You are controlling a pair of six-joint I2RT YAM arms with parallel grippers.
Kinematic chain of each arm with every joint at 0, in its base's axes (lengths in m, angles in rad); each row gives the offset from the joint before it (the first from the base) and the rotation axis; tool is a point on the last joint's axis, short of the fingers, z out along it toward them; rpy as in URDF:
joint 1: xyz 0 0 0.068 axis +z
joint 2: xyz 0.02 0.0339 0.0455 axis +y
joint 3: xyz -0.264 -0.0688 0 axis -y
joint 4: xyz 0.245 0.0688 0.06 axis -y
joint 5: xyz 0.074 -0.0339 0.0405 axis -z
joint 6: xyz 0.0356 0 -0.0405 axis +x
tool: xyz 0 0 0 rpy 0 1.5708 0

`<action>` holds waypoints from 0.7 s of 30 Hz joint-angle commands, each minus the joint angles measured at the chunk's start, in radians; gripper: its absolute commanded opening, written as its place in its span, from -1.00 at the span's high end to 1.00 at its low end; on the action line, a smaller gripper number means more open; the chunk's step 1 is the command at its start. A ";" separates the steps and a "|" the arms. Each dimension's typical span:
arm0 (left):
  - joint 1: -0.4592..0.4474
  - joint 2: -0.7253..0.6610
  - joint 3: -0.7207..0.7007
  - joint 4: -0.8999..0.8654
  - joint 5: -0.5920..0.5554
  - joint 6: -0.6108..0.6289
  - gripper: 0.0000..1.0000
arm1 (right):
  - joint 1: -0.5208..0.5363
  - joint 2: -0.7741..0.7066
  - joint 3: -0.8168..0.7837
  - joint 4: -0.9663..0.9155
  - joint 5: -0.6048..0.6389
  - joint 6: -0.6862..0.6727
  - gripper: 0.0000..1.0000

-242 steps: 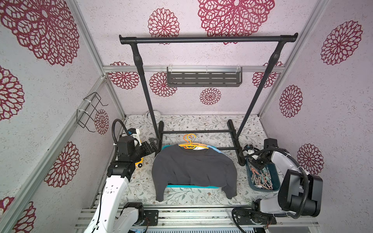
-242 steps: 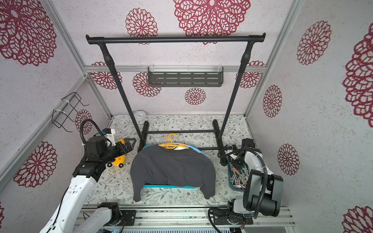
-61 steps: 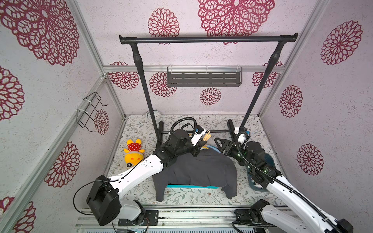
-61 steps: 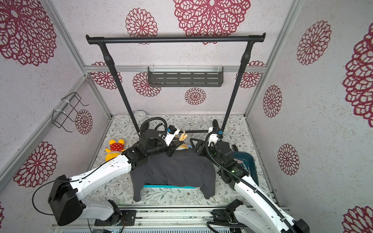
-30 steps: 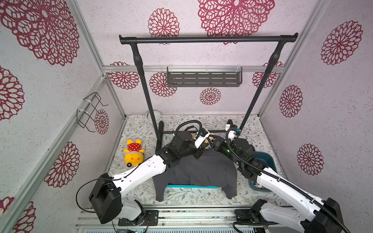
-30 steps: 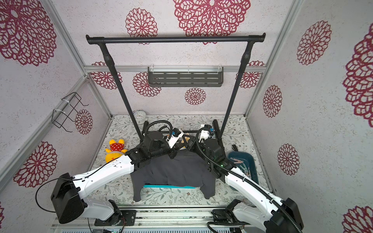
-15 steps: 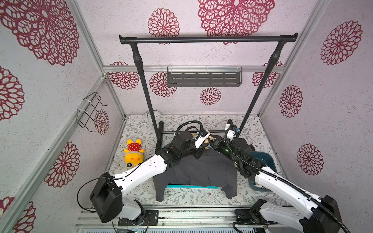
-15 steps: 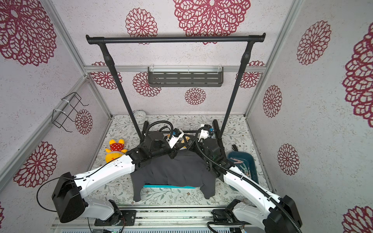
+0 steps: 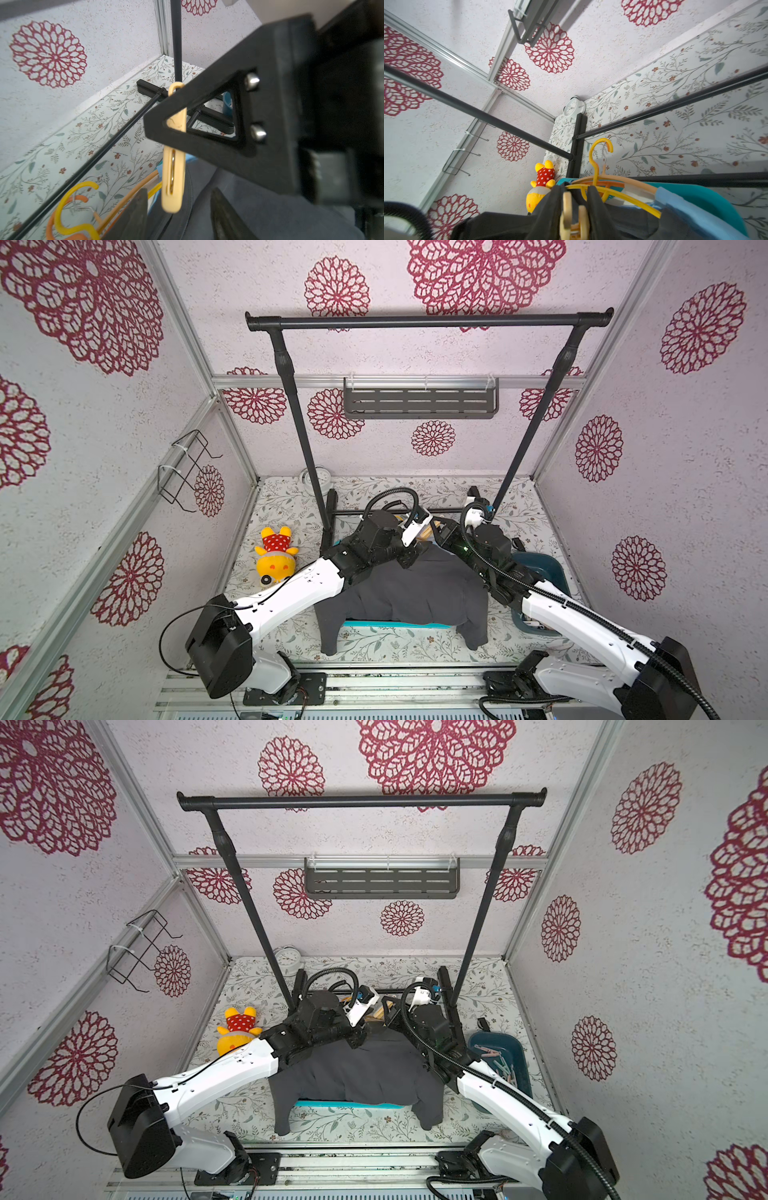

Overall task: Use clothespins to secure the t-shirt on both sides of the hanger
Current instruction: Open the clothespin, then pick up the hanger from the basket.

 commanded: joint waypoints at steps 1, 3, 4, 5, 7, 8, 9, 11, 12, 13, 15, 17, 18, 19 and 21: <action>-0.005 -0.075 -0.021 -0.015 -0.030 -0.004 -0.23 | -0.011 -0.007 -0.003 0.010 0.092 -0.053 0.68; -0.005 -0.109 -0.036 -0.034 -0.044 -0.007 -0.25 | -0.019 -0.002 -0.001 0.000 0.095 -0.068 0.73; -0.004 -0.127 -0.043 -0.046 -0.055 -0.008 -0.26 | -0.022 0.000 -0.001 -0.006 0.098 -0.079 0.74; -0.004 -0.145 -0.049 -0.059 -0.070 -0.013 -0.27 | -0.024 0.000 -0.003 -0.009 0.102 -0.087 0.77; -0.004 -0.171 -0.053 -0.092 -0.100 -0.022 -0.28 | -0.032 -0.006 -0.009 -0.013 0.113 -0.111 0.90; -0.004 -0.182 -0.052 -0.117 -0.117 -0.029 -0.28 | -0.038 -0.012 -0.014 -0.018 0.124 -0.120 1.00; -0.003 -0.189 -0.048 -0.136 -0.134 -0.041 -0.29 | -0.044 -0.018 -0.022 -0.017 0.135 -0.132 1.00; -0.002 -0.194 -0.031 -0.188 -0.179 -0.070 -0.30 | -0.061 -0.037 -0.043 -0.015 0.148 -0.142 1.00; -0.002 -0.192 -0.020 -0.213 -0.195 -0.087 -0.30 | -0.069 -0.046 -0.055 -0.010 0.145 -0.148 1.00; -0.002 -0.186 0.001 -0.248 -0.220 -0.111 -0.31 | -0.076 -0.059 -0.063 -0.005 0.142 -0.164 1.00; 0.005 -0.162 0.047 -0.323 -0.277 -0.163 -0.38 | -0.083 -0.084 -0.077 -0.011 0.149 -0.206 1.00; 0.015 -0.118 0.110 -0.419 -0.322 -0.209 -0.39 | -0.085 -0.111 -0.087 -0.033 0.170 -0.261 1.00; 0.024 -0.096 0.135 -0.455 -0.335 -0.233 -0.37 | -0.087 -0.124 -0.094 -0.041 0.183 -0.274 1.00; 0.035 -0.069 0.165 -0.492 -0.350 -0.260 -0.34 | -0.089 -0.143 -0.106 -0.044 0.191 -0.293 1.00; 0.065 -0.009 0.223 -0.556 -0.366 -0.325 -0.31 | -0.093 -0.178 -0.129 -0.042 0.202 -0.315 1.00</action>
